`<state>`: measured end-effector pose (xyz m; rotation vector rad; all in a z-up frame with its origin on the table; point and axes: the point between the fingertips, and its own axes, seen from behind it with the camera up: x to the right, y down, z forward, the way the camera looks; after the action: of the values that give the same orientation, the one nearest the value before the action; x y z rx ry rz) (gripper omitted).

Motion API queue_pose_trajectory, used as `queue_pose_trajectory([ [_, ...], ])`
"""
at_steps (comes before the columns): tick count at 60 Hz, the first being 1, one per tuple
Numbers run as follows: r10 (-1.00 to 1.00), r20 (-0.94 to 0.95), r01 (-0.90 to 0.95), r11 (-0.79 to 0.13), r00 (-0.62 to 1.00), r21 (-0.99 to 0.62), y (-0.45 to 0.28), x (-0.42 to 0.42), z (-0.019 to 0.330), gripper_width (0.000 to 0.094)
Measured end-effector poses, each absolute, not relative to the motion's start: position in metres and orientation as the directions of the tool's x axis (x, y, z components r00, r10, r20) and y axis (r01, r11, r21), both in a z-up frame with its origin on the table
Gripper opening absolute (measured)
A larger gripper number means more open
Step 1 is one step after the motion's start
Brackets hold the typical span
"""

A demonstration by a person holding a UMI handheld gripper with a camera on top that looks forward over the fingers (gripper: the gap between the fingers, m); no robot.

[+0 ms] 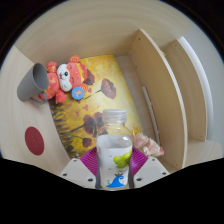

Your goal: Pour water

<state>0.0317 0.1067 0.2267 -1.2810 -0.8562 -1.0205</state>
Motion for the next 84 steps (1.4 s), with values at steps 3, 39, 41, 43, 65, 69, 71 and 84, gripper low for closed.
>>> queue_pose_trajectory([
  [3, -0.120, 0.967, 0.974, 0.027, 0.226, -0.224, 0.113, 0.002, 0.228, 0.0377],
  [39, -0.336, 0.651, 0.649, 0.138, -0.680, 0.749, 0.132, -0.164, 0.192, 0.0379],
  [41, -0.345, 0.635, 0.634, 0.133, -0.691, 0.762, 0.131, -0.167, 0.192, 0.0378],
  [43, -0.352, 0.627, 0.626, 0.133, -0.695, 0.768, 0.131, -0.169, 0.191, 0.0378],
  [65, -0.303, 0.931, 0.953, 0.160, -0.202, 0.258, 0.132, -0.142, 0.266, 0.0378],
  [69, -0.246, 0.966, 0.985, 0.172, 0.077, -0.034, 0.135, -0.123, 0.284, 0.0378],
  [71, -0.227, 0.949, 0.968, 0.173, 0.220, -0.183, 0.134, -0.113, 0.292, 0.0379],
  [84, -0.020, 0.439, 0.437, 0.137, 0.898, -0.889, 0.131, -0.062, 0.283, 0.0381],
])
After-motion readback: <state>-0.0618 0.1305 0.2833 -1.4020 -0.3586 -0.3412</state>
